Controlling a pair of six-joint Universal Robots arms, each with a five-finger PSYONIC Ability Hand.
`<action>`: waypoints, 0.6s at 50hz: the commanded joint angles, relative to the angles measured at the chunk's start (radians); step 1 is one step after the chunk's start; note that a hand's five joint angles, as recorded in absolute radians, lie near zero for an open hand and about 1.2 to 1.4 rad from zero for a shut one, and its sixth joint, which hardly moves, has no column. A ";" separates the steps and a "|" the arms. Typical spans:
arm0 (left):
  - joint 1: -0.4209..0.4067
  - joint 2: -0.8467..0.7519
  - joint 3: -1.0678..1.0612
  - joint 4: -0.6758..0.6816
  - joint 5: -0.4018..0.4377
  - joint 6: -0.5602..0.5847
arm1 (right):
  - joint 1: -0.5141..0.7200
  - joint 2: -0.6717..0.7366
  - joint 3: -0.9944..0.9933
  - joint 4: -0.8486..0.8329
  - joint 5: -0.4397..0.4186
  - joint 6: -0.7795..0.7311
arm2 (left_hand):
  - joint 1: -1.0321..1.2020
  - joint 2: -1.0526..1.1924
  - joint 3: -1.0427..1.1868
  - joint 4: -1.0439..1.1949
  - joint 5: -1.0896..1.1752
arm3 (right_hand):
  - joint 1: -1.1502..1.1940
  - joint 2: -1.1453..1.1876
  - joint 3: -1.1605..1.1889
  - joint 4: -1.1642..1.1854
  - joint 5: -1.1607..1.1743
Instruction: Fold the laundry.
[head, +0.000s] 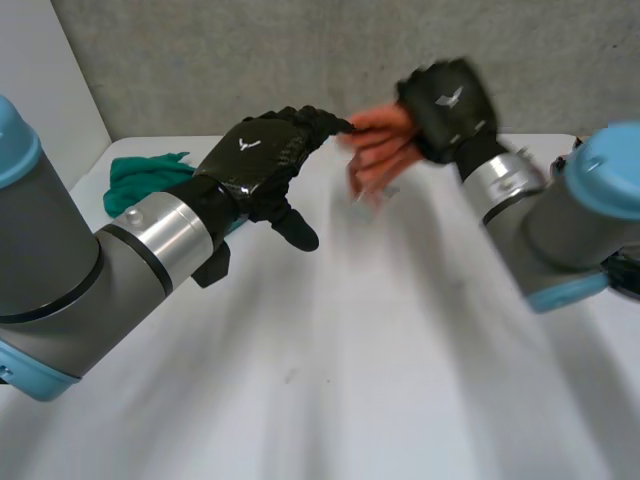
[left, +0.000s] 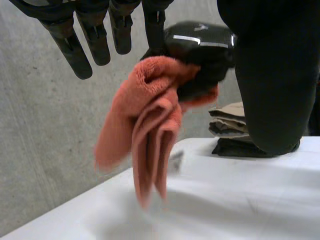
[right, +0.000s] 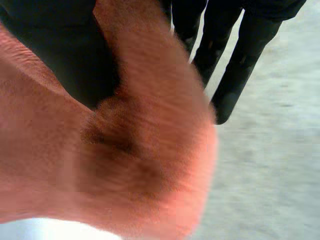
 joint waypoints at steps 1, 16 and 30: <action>-0.006 0.021 0.007 0.015 0.001 -0.014 | -0.344 -0.083 -0.057 -0.033 -0.097 0.099 | -0.025 -0.023 -0.024 -0.017 -0.023 | 0.448 0.277 0.251 0.197 0.316; -0.035 -0.042 0.026 0.061 0.000 -0.006 | -0.800 0.241 -0.058 -0.369 -0.506 0.259 | -0.010 -0.008 -0.010 -0.002 -0.009 | 0.448 0.277 0.251 0.197 0.316; -0.085 -0.055 0.061 0.061 0.000 -0.007 | -0.879 0.210 0.074 -0.363 -0.574 0.215 | -0.010 -0.008 -0.010 -0.002 -0.009 | 0.163 -0.007 -0.033 -0.087 0.031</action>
